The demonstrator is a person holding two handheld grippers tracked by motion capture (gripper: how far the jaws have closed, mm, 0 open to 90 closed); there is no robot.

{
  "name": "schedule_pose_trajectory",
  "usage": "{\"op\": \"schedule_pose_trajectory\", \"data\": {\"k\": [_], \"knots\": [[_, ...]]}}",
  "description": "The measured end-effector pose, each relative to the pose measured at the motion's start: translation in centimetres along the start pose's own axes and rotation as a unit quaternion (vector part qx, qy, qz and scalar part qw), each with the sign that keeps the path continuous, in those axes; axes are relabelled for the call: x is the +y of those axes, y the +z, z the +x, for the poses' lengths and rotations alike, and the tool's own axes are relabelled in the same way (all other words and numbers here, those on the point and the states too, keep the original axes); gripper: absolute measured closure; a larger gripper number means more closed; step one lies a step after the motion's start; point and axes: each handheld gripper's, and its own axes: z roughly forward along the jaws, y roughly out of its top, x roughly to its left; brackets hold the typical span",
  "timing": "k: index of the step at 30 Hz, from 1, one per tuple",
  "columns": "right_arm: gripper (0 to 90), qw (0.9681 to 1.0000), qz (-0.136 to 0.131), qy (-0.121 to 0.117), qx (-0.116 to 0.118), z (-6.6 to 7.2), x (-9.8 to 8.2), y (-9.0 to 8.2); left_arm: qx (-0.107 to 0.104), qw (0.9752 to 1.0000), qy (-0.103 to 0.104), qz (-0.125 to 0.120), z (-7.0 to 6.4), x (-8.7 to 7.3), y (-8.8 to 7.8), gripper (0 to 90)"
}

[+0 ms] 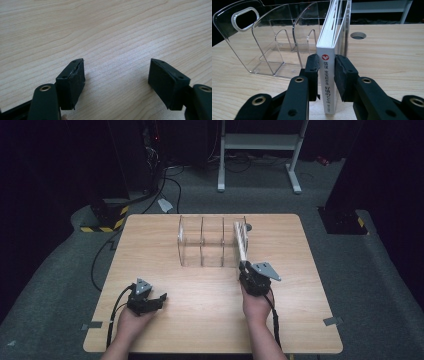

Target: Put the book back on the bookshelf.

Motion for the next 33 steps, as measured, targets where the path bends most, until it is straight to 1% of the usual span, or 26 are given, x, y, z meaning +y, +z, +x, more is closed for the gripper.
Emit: {"op": "schedule_pose_trajectory", "data": {"k": [11, 33], "knots": [[72.6, 1.0, 0.0, 0.0, -0.002, 0.4, 0.3, 0.7, 0.0, 1.0, 0.0, 0.0, 0.0, 0.0, 0.0, 29.5], [72.3, 1.0, -0.003, -0.001, -0.009, 0.4, 0.7, 1.7, 0.0, 1.0, 0.0, 0.0, 0.0, 0.0, 0.0, 29.5]]}}
